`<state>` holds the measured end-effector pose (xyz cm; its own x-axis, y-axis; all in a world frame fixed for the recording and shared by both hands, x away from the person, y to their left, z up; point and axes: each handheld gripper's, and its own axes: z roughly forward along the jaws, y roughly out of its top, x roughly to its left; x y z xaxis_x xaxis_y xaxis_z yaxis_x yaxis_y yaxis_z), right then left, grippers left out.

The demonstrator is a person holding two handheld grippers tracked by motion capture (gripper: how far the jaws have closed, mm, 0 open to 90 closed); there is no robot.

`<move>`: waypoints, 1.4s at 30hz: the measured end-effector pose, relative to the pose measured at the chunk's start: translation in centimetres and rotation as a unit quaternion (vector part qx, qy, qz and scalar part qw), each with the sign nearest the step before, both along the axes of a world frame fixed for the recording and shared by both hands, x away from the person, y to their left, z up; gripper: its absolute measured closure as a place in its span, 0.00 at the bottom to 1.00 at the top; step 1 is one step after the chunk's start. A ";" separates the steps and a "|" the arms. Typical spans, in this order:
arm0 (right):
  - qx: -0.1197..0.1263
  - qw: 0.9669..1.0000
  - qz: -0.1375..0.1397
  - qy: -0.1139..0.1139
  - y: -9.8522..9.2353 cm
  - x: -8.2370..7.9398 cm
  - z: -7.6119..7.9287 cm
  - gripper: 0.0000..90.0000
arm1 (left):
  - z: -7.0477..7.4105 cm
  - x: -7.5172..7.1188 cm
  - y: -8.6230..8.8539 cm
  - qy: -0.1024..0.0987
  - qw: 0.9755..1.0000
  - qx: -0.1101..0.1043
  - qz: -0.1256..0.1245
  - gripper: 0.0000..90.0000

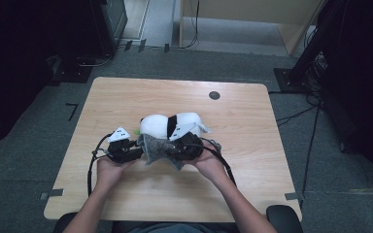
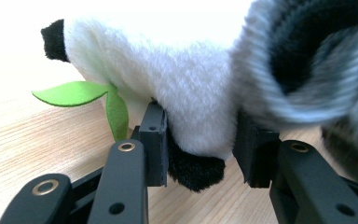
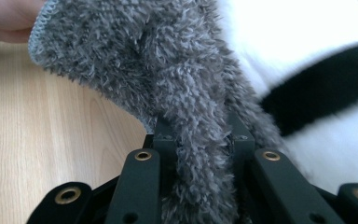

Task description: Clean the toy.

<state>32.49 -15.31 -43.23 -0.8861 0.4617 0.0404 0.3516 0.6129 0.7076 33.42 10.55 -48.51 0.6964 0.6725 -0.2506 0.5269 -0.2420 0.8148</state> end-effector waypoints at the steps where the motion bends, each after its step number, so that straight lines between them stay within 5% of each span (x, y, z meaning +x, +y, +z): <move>1: 0.001 1.000 -0.004 0.001 -0.5 -0.1 0.1 0.81 | 0.0 0.0 0.0 0.001 1.000 0.000 0.000 0.66; 29: -0.009 0.995 -0.097 -0.003 -11.2 -1.6 0.2 0.80 | -0.1 0.1 0.1 0.001 1.000 0.001 0.002 0.66; 34: -0.010 0.996 -0.087 -0.005 -11.1 -2.0 0.5 0.81 | -0.1 0.1 0.1 0.005 1.000 -0.002 0.003 0.66; 42: -0.012 1.000 -0.016 -0.004 -7.3 -3.3 0.6 0.81 | 0.1 0.0 0.0 0.004 1.000 0.000 0.004 0.66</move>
<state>29.17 -22.62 -42.60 -0.8715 0.4899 0.0223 0.3655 0.6184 0.6957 33.43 10.55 -48.44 0.6885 0.6785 -0.2562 0.5354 -0.2373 0.8105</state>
